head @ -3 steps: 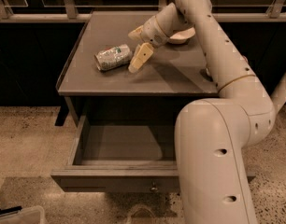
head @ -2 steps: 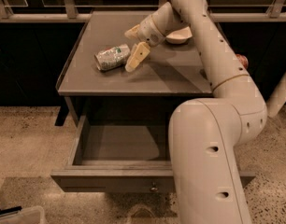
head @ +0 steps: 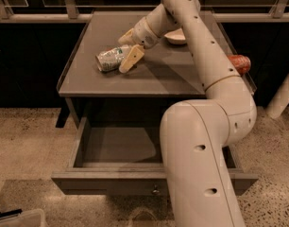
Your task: Place 7up can into top drawer
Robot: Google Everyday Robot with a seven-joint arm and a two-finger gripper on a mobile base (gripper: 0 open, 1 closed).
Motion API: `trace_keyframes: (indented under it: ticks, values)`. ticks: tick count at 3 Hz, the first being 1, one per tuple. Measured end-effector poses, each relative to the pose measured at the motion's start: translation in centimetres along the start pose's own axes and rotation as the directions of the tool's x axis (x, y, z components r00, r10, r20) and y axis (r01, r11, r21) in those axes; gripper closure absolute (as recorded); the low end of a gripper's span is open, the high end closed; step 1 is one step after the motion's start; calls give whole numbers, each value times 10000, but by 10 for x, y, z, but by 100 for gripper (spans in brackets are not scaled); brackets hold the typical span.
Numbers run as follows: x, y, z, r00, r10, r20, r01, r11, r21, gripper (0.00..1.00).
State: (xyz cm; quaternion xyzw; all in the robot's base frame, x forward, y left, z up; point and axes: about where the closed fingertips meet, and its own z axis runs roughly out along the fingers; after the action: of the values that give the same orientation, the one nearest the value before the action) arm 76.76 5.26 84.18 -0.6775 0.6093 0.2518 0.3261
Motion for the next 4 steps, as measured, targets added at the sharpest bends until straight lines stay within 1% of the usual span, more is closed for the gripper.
trace_keyframes:
  ticks: [3,4]
  values:
    - [0,0,0,10000,1,-4,-1,10000,-4,89]
    - [5,4,6,9998,175,-93,-177,9996,-235,100]
